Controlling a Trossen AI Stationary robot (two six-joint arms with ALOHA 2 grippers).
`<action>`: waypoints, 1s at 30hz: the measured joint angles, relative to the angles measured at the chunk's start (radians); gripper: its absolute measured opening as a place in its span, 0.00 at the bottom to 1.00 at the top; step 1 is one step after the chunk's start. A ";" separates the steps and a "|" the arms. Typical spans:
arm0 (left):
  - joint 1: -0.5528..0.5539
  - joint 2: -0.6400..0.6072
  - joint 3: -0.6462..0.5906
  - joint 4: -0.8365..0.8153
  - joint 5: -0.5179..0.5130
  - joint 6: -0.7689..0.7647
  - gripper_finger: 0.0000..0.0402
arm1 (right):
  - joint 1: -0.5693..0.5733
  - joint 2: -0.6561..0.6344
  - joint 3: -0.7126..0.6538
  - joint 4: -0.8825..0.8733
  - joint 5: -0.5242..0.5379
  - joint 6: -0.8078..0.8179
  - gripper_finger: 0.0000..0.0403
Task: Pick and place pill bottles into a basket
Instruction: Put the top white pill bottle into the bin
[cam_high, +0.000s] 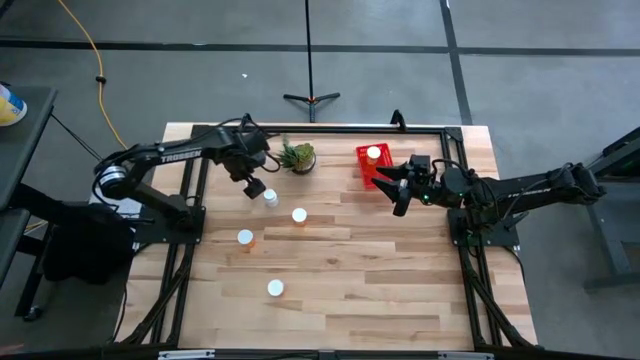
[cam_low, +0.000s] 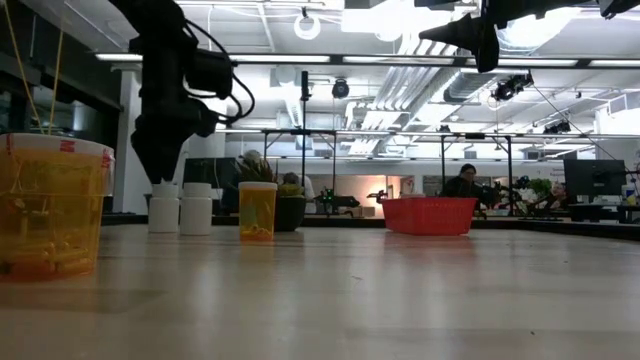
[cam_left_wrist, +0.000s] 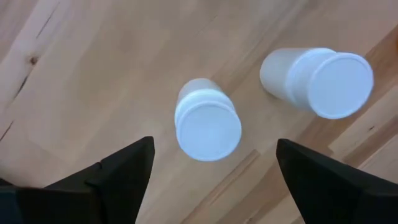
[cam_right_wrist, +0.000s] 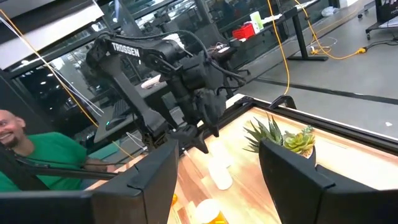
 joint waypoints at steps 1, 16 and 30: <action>0.000 0.004 0.000 0.001 -0.004 0.001 0.94 | 0.000 0.000 0.000 0.000 0.000 0.000 0.54; 0.000 0.021 -0.001 0.051 -0.026 0.103 0.98 | 0.000 0.000 0.000 -0.016 -0.001 0.000 0.54; 0.000 0.119 -0.001 0.048 -0.008 0.103 0.98 | 0.000 0.000 0.000 -0.026 -0.001 0.000 0.54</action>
